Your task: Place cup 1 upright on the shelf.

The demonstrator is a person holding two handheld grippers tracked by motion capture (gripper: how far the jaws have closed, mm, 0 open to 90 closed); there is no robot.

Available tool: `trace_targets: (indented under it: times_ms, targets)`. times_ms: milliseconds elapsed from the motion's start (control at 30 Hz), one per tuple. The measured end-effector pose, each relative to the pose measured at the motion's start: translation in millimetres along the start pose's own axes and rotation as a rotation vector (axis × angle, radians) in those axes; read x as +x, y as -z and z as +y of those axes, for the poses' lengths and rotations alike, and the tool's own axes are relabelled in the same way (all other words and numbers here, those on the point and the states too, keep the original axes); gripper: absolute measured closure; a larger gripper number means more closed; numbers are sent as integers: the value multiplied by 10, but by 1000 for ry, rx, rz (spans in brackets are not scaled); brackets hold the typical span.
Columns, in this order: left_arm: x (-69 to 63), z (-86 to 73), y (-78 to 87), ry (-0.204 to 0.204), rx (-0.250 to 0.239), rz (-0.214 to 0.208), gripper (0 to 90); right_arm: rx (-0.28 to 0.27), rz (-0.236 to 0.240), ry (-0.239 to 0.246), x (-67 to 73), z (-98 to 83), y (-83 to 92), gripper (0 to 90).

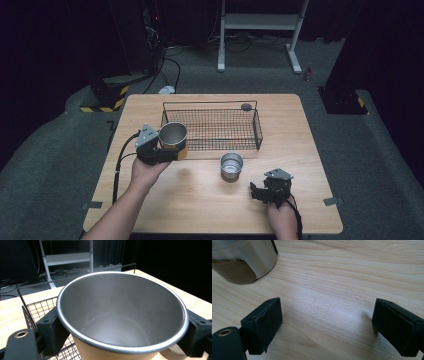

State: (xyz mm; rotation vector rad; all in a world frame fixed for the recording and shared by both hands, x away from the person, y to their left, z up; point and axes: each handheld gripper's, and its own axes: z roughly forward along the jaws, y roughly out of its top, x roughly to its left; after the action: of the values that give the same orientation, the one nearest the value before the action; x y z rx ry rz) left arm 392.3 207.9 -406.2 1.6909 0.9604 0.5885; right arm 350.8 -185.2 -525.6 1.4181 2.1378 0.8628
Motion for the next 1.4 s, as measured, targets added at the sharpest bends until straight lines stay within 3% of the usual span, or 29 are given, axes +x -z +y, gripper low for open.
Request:
trace_targets:
  times_ms: [400,967,1400]
  targets:
    - [72,156,-148,0,-13,20,134,0,0,0,0,0,0,92]
    - [176,404,-545,21,1,36,134,0,0,0,0,0,0,93]
    - [263,347,-852,62,42,76,134,0,2,4,0,1,0,93]
